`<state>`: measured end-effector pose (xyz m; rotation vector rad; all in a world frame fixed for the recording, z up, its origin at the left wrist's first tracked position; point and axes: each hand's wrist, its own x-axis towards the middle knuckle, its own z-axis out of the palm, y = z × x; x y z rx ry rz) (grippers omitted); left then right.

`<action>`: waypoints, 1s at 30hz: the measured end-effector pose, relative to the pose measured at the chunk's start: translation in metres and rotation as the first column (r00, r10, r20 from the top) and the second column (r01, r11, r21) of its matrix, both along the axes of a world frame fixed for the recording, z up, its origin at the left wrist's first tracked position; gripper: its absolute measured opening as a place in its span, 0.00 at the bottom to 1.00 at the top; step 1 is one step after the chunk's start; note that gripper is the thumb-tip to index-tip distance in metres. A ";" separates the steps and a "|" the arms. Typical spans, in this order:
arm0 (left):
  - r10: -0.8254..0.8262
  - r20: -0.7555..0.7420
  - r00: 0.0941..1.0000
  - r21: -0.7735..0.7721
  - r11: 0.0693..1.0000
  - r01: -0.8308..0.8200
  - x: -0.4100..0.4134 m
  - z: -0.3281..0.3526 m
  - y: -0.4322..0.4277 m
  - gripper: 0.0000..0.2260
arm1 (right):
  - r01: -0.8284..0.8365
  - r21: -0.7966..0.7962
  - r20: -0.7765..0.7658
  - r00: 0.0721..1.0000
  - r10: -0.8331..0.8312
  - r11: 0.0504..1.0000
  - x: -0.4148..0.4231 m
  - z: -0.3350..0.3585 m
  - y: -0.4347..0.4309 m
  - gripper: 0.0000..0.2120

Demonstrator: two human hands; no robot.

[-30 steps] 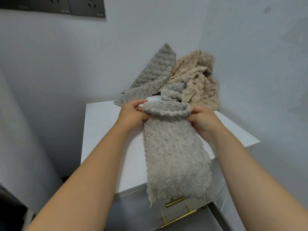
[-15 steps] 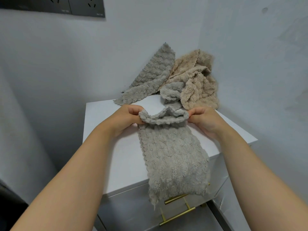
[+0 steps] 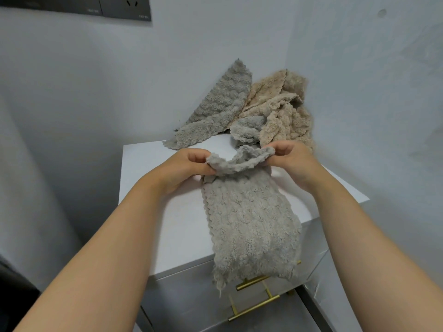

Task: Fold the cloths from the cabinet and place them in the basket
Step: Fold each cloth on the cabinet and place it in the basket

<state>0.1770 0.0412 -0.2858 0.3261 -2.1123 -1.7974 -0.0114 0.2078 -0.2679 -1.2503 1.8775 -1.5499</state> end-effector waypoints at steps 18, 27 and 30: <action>-0.164 -0.015 0.986 0.021 0.986 0.164 0.005 0.001 -0.004 0.10 | -0.120 0.228 -0.147 0.977 0.156 0.966 -0.010 0.016 0.023 0.11; -0.104 0.281 0.954 -0.149 0.977 0.150 0.003 0.009 0.004 0.13 | -0.189 0.506 -0.150 0.942 0.301 0.842 -0.005 0.022 0.033 0.07; 0.165 0.366 0.916 -0.421 0.907 0.004 -0.007 0.018 0.013 0.23 | -0.112 0.469 -0.209 0.950 0.233 0.876 -0.003 0.025 0.029 0.15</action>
